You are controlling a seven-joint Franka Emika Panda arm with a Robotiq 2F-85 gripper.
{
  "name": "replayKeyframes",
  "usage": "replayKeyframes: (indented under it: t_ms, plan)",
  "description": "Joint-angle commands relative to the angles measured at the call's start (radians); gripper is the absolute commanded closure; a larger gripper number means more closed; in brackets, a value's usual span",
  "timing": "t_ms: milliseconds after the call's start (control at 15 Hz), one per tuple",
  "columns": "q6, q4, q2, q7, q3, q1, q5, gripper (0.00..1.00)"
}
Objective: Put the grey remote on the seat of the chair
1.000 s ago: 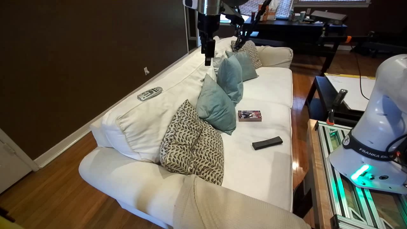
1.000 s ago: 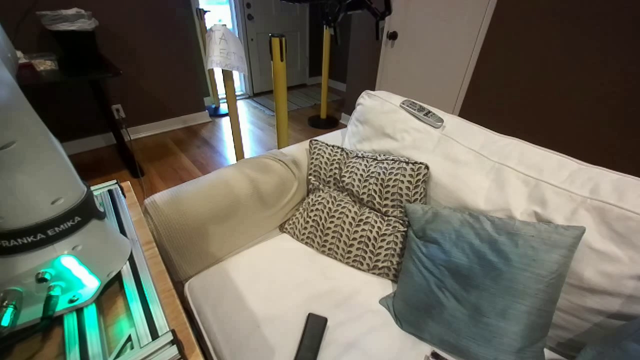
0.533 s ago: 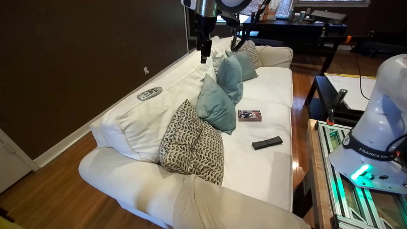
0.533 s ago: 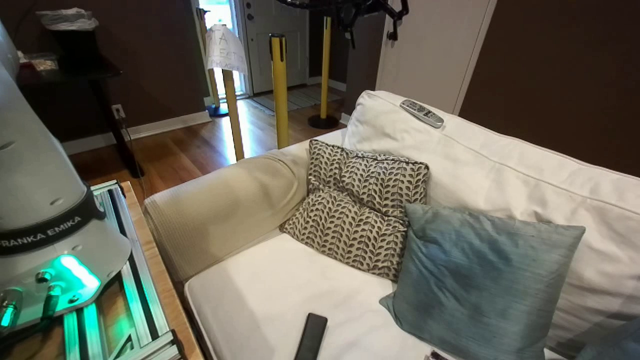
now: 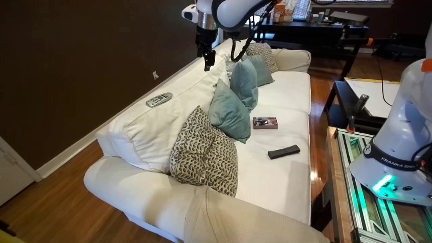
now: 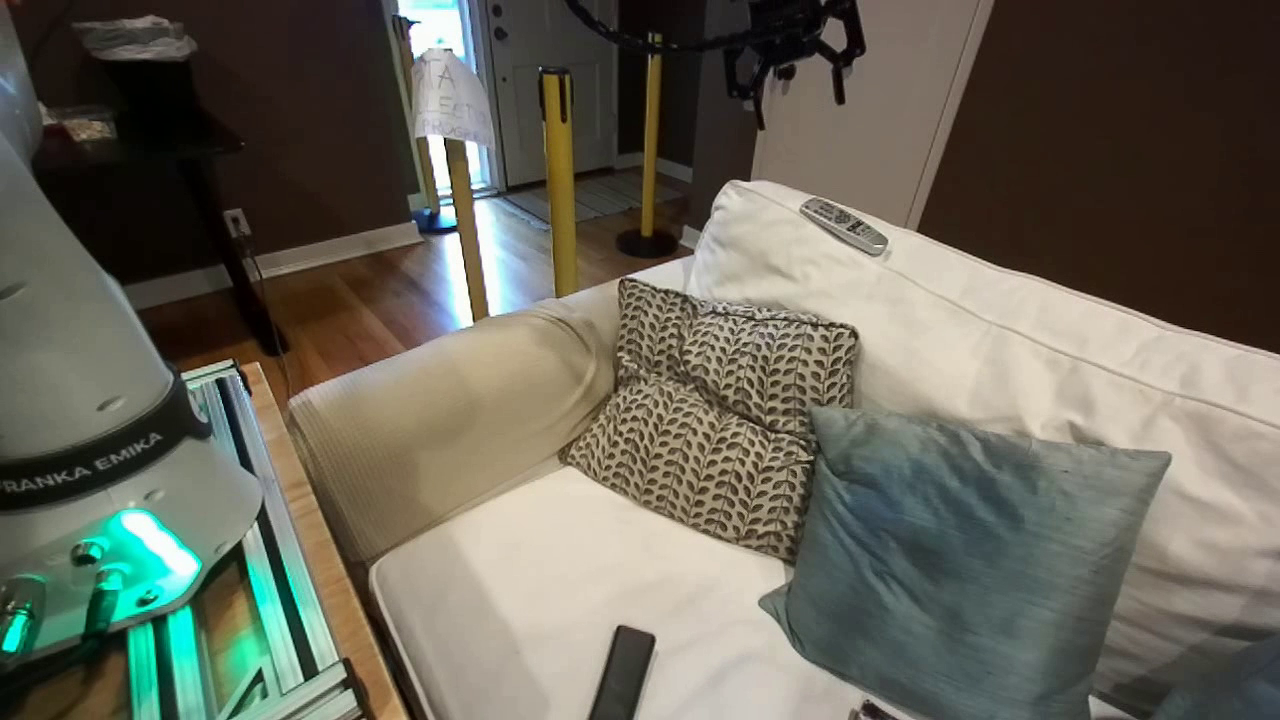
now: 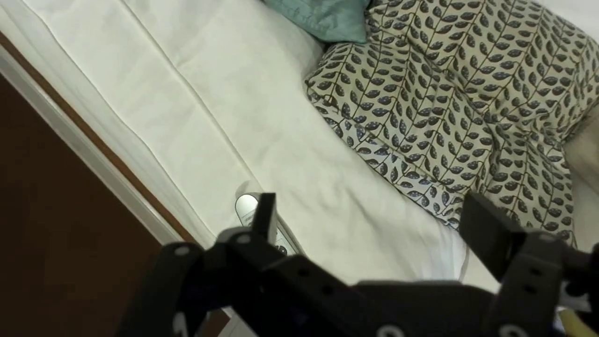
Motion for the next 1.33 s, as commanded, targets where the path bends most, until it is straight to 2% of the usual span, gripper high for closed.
replayKeyframes:
  t_ms: [0,333,667,1267]
  plan:
    - [0.017,0.096,0.098,0.011,0.001,0.002,-0.058,0.00]
    - [0.034,0.172,0.185,0.024,0.006,0.001,-0.071,0.00]
    - [0.104,0.244,0.271,-0.002,0.016,0.002,-0.078,0.00]
    - [0.152,0.383,0.424,-0.028,0.005,0.039,-0.170,0.00]
